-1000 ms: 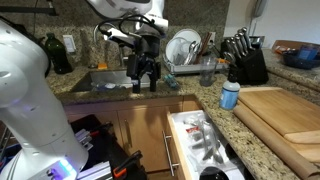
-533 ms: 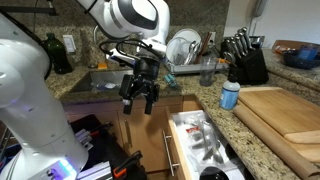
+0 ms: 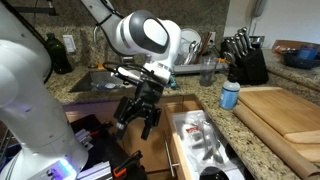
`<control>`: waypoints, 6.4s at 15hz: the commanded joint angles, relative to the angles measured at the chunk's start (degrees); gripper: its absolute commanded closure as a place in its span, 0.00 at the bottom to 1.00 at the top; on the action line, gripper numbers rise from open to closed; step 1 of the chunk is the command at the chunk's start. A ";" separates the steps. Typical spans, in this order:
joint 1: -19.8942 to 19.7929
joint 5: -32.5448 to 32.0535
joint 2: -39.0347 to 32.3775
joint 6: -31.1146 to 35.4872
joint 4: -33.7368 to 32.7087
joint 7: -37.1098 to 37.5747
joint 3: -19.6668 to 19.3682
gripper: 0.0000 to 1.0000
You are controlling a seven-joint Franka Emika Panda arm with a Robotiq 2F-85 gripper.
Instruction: Close the drawer
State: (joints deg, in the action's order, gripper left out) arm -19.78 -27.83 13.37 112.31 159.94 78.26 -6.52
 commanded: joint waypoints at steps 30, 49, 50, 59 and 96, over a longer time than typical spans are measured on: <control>-6.81 4.03 -31.79 37.12 -9.80 -4.64 -13.37 0.00; 15.08 -32.74 -38.76 49.79 -11.42 44.79 -34.96 0.00; 14.52 -33.76 -37.61 50.50 -10.92 42.88 -34.42 0.00; 12.95 -45.84 -39.30 57.01 -11.46 32.62 -40.27 0.00; 20.38 -44.87 -35.10 54.66 -18.15 15.07 -30.42 0.00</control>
State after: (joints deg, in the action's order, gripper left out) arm -10.08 -61.74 -30.49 166.51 135.81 85.32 -29.39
